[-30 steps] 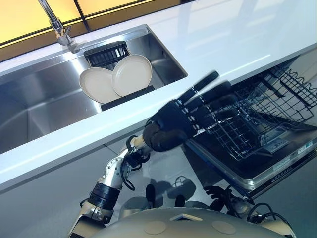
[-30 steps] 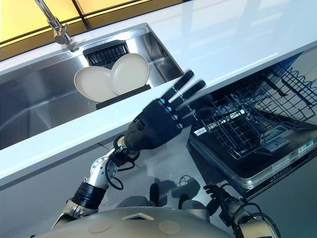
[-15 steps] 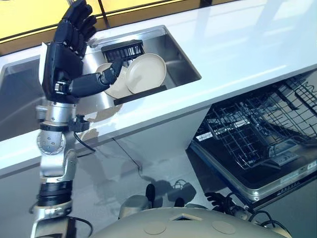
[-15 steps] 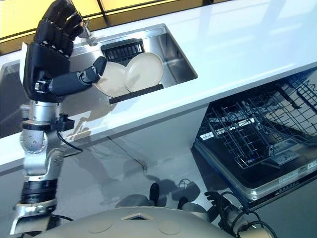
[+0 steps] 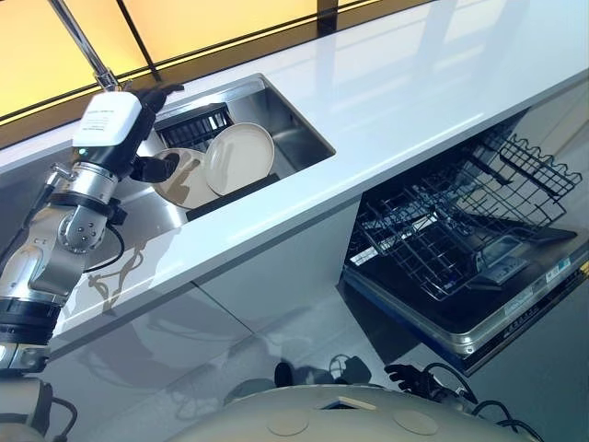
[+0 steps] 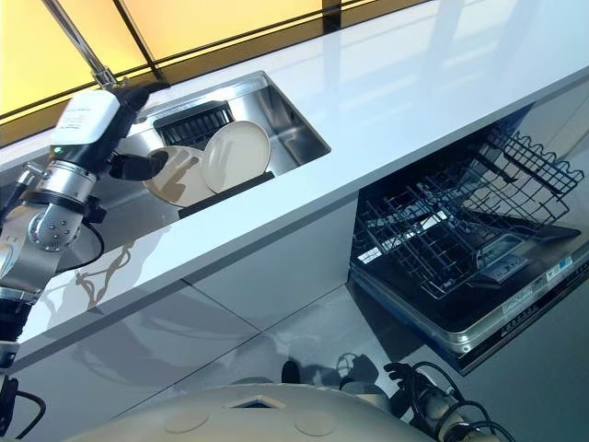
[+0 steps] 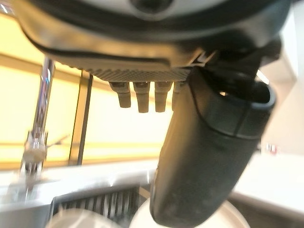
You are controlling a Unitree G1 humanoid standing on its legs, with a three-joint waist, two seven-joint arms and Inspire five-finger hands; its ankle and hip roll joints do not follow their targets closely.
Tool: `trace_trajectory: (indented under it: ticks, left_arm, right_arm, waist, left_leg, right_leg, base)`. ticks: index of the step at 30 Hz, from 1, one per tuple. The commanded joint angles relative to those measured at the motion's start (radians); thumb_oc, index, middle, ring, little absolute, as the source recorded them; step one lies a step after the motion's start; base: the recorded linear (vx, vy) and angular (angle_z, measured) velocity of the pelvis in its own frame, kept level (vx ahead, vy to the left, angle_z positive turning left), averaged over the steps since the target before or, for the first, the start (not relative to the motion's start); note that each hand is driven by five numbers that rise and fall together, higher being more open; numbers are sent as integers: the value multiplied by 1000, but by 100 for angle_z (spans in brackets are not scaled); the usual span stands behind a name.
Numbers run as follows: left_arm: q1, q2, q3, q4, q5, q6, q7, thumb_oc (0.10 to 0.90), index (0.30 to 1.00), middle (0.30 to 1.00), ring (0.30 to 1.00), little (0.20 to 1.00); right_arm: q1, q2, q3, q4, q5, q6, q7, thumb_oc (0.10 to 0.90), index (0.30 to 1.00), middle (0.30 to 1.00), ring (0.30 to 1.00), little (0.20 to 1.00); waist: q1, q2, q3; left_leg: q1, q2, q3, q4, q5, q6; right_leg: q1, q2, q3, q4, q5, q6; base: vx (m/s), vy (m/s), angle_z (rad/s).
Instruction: Pick up plates and place into dishwasher.
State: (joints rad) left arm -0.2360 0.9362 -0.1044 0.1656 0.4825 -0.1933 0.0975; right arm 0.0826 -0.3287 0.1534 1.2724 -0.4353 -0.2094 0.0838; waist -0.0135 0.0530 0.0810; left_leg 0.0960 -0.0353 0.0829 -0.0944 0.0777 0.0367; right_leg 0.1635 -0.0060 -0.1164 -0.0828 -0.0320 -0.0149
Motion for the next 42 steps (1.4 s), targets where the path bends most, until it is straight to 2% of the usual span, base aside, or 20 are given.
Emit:
trace_trajectory:
  ticks: [1,5,8,14,19,21,24,28,33,42]
  left_arm:
    - [-276,105,20,45,-8,57,30,800,900,900,900,900]
    - [-368,124,-40,114,-44,114,36,800,900,900,900,900]
    - [-419,125,-60,179,-151,154,42,800,900,900,900,900]
    - [-456,88,-27,275,-300,196,75,800,900,900,900,900]
    - [-459,60,22,343,-397,184,219,800,900,900,900,900]
    - [-456,50,35,341,-420,178,255,800,900,900,900,900]
    - [-448,15,83,328,-470,172,363,800,900,900,900,900]
    - [-447,-25,117,319,-496,153,438,800,900,900,900,900]
    - [-440,-50,132,303,-459,157,437,800,900,900,900,900]
    - [-426,-28,134,282,-476,147,391,800,900,900,900,900]
  right_arm:
    - [-38,-18,9,-26,2,-11,2,800,900,900,900,900]
    - [-57,-30,35,-53,40,-19,-19,800,900,900,900,900]
    - [-74,-39,42,-70,68,-23,-26,800,900,900,900,900]
    - [-79,-33,47,-71,99,-27,-40,800,900,900,900,900]
    - [-66,-31,43,-63,103,-29,-55,800,900,900,900,900]
    - [-64,-31,42,-61,101,-31,-56,800,900,900,900,900]
    - [-59,-33,46,-69,97,-29,-57,800,900,900,900,900]
    - [-65,-28,57,-70,92,-23,-57,800,900,900,900,900]
    - [-66,-26,68,-78,78,-20,-59,800,900,900,900,900]
    - [-53,-32,51,-67,54,-32,-59,800,900,900,900,900]
  waist:
    - [-21,0,55]
    - [-24,-15,112]
    - [-23,-22,150]
    - [-13,-41,180]
    - [-10,-50,179]
    - [-9,-51,177]
    - [-2,-58,173]
    - [1,-66,172]
    - [1,-66,173]
    - [4,-63,178]
  left_leg:
    - [16,-57,7,33,-135,63]
    - [-42,-63,19,77,-138,74]
    - [-78,-60,28,98,-130,77]
    - [-117,-56,26,125,-126,79]
    - [-134,-60,19,146,-133,74]
    - [-136,-62,17,149,-135,74]
    - [-151,-66,9,161,-140,73]
    - [-161,-64,5,167,-139,72]
    - [-162,-61,-1,169,-139,67]
    - [-149,-60,-5,166,-137,66]
  right_leg:
    - [-155,-24,22,137,-5,109]
    - [-232,-29,50,188,20,128]
    - [-268,-25,61,208,20,137]
    - [-293,-25,68,217,28,143]
    - [-297,-31,70,217,25,141]
    - [-296,-33,71,218,23,139]
    - [-295,-37,71,217,20,132]
    - [-311,-37,69,234,18,129]
    - [-325,-39,63,257,13,130]
    - [-311,-38,50,249,10,135]
  base:
    - [-20,108,-13]
    - [-60,80,-14]
    - [-52,67,-12]
    - [22,39,-7]
    - [73,69,-1]
    - [45,51,-2]
    - [14,29,0]
    - [0,0,0]
    - [-6,12,2]
    - [3,5,3]
